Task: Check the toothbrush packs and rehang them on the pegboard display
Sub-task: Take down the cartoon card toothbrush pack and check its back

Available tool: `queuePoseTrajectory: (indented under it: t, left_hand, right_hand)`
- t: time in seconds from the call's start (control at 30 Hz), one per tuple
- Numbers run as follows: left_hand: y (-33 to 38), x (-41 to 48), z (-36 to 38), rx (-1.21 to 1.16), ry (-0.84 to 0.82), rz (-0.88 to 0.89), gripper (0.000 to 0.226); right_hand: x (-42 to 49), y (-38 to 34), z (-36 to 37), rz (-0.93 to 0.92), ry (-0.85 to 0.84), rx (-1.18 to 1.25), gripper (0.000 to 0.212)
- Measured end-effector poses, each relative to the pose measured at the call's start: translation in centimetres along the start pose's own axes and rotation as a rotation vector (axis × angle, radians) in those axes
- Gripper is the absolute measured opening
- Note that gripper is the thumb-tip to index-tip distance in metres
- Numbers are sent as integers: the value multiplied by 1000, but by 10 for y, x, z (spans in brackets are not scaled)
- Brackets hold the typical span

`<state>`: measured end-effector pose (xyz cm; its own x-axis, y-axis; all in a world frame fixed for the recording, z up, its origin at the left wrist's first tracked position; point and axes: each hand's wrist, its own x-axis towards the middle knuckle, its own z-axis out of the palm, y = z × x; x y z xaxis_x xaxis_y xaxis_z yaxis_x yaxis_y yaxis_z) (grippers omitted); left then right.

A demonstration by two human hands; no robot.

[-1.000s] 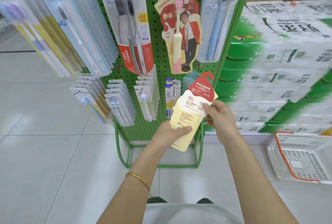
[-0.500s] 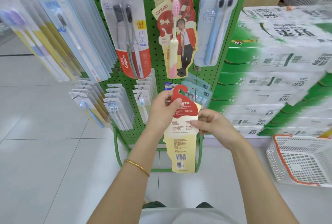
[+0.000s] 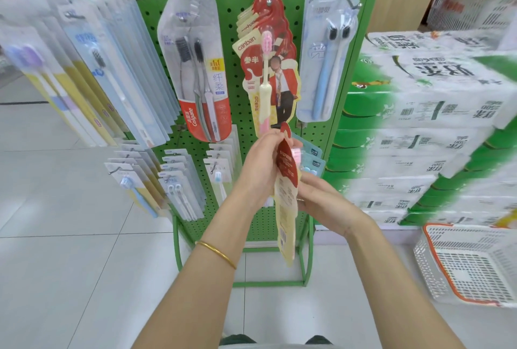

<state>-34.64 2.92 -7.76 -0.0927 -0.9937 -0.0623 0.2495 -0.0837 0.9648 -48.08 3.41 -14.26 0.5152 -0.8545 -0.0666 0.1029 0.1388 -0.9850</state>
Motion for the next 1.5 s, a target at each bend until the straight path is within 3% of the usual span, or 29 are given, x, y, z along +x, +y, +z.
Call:
queuePoseTrajectory:
  t: [0.17,0.37,0.5,0.63,0.8,1.03,1.27,1.5]
  left_hand:
    - [11,1,5,-122,-100,-59,31]
    - [29,-2,-4,-36,-98,38,26]
    - [40,-5,-14,133,-111,151,30]
    - [54,-5,-18,299,4,315,11]
    - [65,-4,-21,344,81,391,13]
    - [89,4,-15,274,214,566,18]
    - [100,19,-16,321,318,638,18]
    - [95,31,-17,539,444,635,16]
  right_hand:
    - [5,-8,0,-72,69,-48,66]
    - [5,-29,-3,-204,278,-103,33]
    - [11,-49,4,-270,488,-235,31]
    - [16,-72,15,-357,630,-387,23]
    - [27,-94,26,-481,584,-366,12]
    - [43,-125,41,-617,576,-328,12]
    - [62,-139,43,-614,585,-361,11]
    - [73,-139,39,-542,610,-417,9]
